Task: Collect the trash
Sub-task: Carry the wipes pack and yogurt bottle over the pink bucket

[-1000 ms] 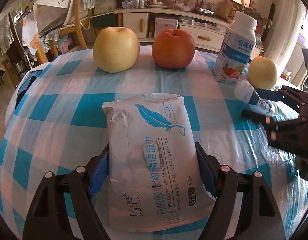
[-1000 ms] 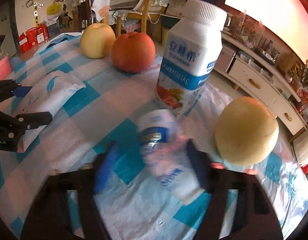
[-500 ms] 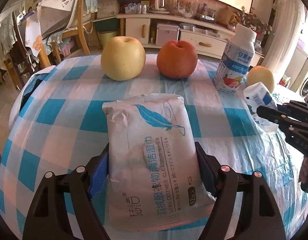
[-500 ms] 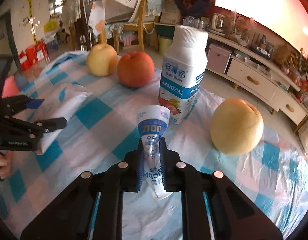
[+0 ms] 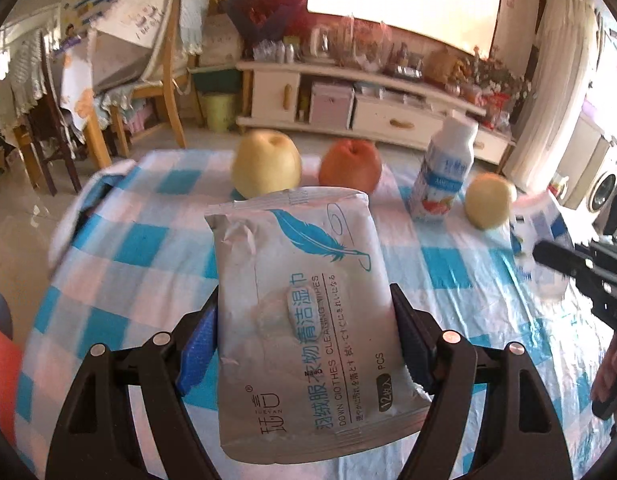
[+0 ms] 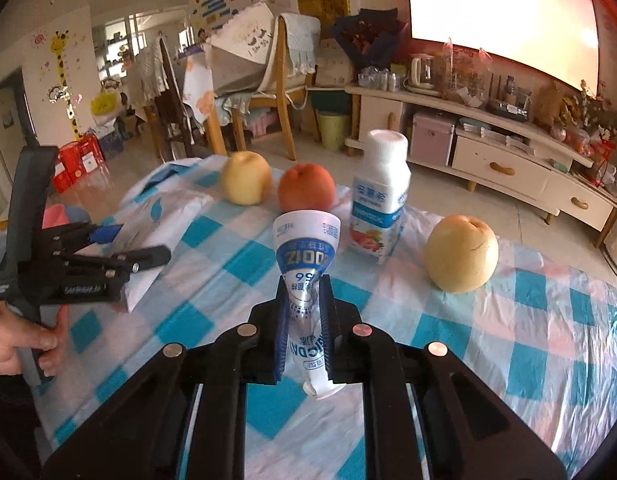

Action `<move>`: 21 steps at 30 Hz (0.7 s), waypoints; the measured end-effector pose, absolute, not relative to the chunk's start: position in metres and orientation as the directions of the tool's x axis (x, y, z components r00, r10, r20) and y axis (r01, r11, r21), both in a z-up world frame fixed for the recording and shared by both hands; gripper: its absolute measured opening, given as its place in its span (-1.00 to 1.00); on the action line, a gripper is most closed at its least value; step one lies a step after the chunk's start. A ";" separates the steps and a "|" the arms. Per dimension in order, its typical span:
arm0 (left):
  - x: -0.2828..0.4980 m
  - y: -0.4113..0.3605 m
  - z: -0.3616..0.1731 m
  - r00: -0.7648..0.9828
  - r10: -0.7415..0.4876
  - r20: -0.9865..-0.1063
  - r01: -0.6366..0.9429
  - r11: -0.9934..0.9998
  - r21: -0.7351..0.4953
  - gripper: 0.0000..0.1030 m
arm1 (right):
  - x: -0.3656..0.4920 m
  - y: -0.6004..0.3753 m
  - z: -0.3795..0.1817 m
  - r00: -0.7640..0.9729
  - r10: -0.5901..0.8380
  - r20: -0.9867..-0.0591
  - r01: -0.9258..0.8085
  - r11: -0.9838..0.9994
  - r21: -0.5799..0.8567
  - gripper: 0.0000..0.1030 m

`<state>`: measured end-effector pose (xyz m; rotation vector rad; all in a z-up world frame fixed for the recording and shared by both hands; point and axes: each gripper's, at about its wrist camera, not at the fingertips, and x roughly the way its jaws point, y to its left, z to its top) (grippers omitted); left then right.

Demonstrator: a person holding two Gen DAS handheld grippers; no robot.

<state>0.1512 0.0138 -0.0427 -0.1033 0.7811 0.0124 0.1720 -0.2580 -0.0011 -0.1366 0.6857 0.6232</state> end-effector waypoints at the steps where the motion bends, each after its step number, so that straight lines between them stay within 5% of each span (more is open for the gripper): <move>1: 0.145 0.018 -0.037 0.720 -0.017 -0.693 -0.056 0.995 -0.083 0.51 | 0.166 -0.256 0.004 0.602 0.498 -0.624 -0.582 0.809 0.083 -0.70; 21: 0.008 0.123 0.064 0.796 0.142 -0.589 -0.187 0.982 -0.015 0.51 | 0.071 -0.116 0.086 0.520 0.666 -0.534 -0.750 0.656 0.087 -0.70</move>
